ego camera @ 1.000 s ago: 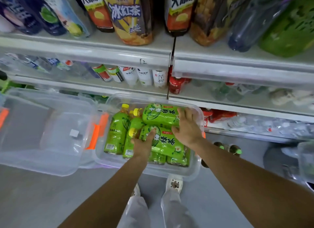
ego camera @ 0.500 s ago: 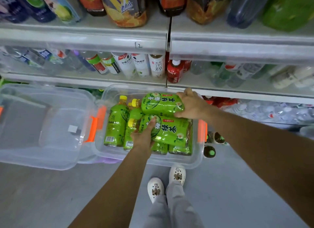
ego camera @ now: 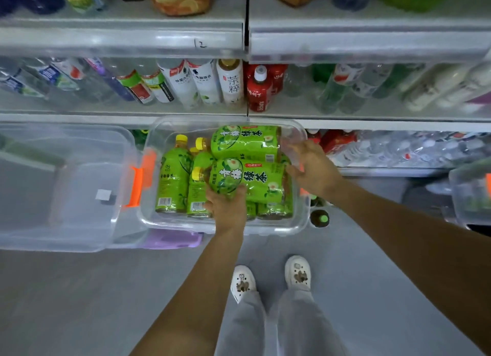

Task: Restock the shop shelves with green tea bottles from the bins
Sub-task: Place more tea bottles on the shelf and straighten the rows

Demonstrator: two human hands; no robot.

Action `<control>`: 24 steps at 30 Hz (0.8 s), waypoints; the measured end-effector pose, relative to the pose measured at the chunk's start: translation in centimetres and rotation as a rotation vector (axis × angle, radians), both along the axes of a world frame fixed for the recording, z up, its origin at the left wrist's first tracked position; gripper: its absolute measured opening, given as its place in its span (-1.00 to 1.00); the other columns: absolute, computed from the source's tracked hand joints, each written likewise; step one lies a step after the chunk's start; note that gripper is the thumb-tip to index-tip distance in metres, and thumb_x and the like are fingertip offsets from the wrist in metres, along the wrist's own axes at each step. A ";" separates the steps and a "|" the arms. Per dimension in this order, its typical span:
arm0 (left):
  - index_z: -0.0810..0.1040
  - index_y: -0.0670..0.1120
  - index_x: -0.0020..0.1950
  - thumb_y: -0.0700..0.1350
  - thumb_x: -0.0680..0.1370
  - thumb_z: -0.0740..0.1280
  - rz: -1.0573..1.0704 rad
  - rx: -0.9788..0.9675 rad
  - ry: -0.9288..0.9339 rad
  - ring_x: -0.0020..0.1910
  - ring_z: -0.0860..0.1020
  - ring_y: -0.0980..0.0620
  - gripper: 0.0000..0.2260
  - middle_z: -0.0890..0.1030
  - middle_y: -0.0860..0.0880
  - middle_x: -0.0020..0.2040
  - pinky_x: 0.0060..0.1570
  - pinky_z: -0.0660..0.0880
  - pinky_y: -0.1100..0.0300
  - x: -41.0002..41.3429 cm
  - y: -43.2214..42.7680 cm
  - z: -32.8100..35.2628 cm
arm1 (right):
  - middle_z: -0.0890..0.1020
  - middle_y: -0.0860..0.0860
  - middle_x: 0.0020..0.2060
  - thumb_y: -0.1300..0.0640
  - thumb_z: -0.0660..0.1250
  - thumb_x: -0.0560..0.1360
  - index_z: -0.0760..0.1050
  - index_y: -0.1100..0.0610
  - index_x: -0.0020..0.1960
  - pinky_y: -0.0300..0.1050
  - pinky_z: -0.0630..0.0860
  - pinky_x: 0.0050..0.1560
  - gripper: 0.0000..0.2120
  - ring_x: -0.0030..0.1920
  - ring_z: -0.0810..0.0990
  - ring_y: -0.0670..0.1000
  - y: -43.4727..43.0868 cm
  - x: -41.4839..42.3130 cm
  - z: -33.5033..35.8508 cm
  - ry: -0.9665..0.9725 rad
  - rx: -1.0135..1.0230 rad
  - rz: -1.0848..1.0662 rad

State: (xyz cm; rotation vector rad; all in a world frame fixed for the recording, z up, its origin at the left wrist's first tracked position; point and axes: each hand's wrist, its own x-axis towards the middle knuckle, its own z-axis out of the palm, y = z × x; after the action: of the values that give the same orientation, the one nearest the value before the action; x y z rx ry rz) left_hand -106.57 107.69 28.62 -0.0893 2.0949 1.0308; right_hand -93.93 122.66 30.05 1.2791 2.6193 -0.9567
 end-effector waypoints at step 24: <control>0.27 -0.16 0.48 0.29 0.37 0.52 0.533 0.086 -0.251 0.19 0.53 -0.16 -0.12 0.49 -0.12 0.24 0.19 0.57 -0.10 4.2 5.2 -1.1 | 0.30 0.18 0.43 0.02 0.29 0.60 0.23 0.15 0.52 0.09 0.29 0.43 -0.44 0.45 0.27 0.18 3.9 0.2 -0.2 0.067 -0.018 0.253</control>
State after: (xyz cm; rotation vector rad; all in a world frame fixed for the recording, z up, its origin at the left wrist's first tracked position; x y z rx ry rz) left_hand -102.35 112.94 27.47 -0.7273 1.8298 1.3375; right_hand -93.69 126.51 29.88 0.8961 2.7295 -0.9920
